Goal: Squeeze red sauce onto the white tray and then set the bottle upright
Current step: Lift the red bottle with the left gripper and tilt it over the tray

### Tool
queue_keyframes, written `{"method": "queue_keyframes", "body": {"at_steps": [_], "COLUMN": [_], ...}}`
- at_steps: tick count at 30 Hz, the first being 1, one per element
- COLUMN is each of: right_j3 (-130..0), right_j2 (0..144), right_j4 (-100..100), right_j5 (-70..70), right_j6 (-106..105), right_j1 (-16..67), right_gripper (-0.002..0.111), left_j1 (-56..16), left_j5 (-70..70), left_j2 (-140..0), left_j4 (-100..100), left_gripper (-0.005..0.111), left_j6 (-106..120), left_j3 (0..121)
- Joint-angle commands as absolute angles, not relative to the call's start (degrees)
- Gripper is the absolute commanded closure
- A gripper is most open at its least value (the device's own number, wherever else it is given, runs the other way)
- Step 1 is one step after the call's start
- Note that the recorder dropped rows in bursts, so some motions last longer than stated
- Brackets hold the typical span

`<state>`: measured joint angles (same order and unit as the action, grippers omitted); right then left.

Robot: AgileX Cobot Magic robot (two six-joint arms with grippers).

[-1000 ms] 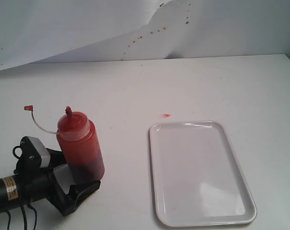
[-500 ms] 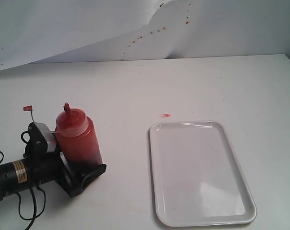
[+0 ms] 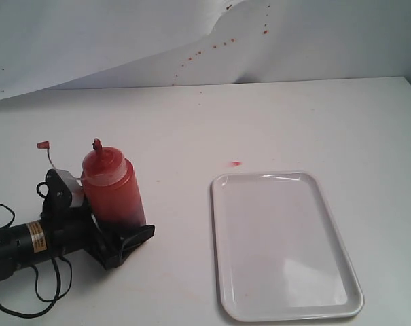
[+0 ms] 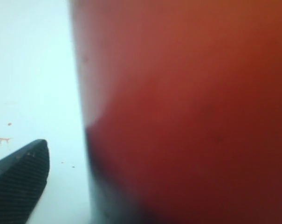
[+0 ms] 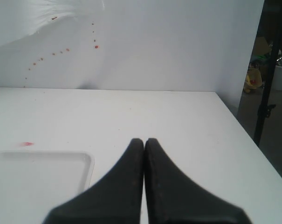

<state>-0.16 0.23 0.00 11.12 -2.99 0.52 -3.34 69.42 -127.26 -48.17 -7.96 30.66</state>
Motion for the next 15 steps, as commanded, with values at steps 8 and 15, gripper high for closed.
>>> {"method": "queue_keyframes", "body": {"at_steps": [8, 15], "right_j3": [0.0, 0.0], "right_j2": [0.0, 0.0], "right_j4": [-0.5, -0.5], "right_j5": [11.3, 11.3], "right_j6": [-2.7, -2.7], "right_j1": [0.6, 0.6], "right_gripper": [0.108, 0.108], "left_j1": [-3.6, -3.6], "left_j5": [70.0, 70.0], "left_j2": [-127.6, -127.4], "left_j4": [-47.0, -50.3], "left_gripper": [0.015, 0.098], "left_j6": [-9.0, -8.4], "left_j3": [31.0, 30.9]}}
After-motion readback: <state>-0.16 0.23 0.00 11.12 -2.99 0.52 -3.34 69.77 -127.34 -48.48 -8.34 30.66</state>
